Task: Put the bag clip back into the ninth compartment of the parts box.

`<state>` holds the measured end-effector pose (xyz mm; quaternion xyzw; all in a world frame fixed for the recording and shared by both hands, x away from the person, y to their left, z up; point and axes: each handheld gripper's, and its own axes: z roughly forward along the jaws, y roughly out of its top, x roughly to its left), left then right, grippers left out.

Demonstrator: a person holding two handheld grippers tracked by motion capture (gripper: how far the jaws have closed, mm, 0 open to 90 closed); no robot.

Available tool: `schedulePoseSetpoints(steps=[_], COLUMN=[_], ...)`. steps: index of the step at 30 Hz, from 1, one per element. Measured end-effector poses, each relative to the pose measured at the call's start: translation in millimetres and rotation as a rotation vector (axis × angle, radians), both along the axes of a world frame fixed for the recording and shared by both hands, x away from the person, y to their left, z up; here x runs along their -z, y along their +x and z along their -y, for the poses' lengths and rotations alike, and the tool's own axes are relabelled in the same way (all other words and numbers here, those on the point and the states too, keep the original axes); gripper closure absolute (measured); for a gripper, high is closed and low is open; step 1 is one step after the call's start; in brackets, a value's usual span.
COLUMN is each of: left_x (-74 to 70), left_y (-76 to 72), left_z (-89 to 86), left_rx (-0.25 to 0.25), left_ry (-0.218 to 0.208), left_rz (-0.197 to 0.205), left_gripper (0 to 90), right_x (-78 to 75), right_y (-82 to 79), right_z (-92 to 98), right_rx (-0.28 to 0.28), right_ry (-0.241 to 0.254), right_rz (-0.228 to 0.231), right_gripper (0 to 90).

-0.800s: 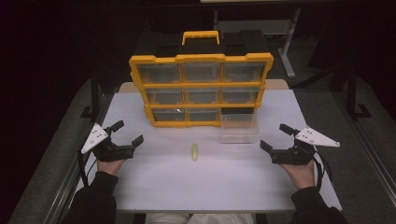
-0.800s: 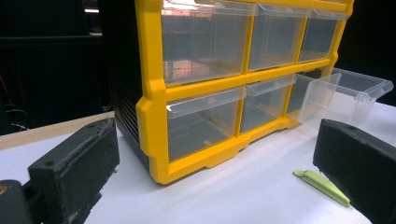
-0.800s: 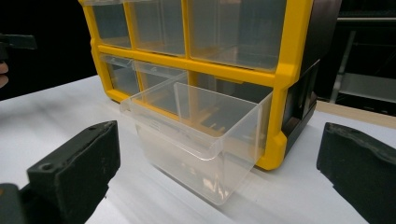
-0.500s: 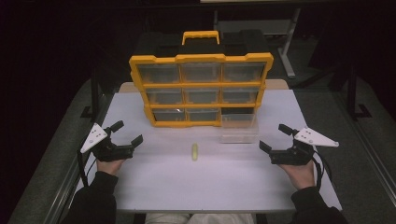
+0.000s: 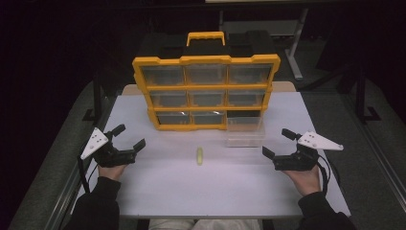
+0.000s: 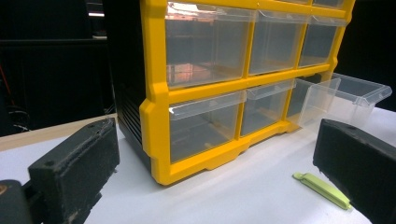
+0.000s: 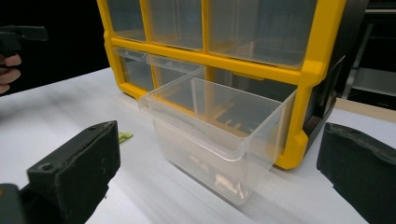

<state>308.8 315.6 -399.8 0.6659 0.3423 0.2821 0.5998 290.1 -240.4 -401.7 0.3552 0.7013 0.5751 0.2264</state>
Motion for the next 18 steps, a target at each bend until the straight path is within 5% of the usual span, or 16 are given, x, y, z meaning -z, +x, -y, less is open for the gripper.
schedulePoseSetpoints(steps=[18], left_x=[2.8], left_y=[1.4], left_z=[-0.6], left_rx=[-0.012], left_ry=[0.008], left_rz=[-0.014], left_gripper=[0.1], right_x=[-6.9], right_y=[1.5], right_z=[-17.7], right_rx=[-0.069], right_ry=[-0.081], right_rz=[-0.044], right_gripper=[0.0])
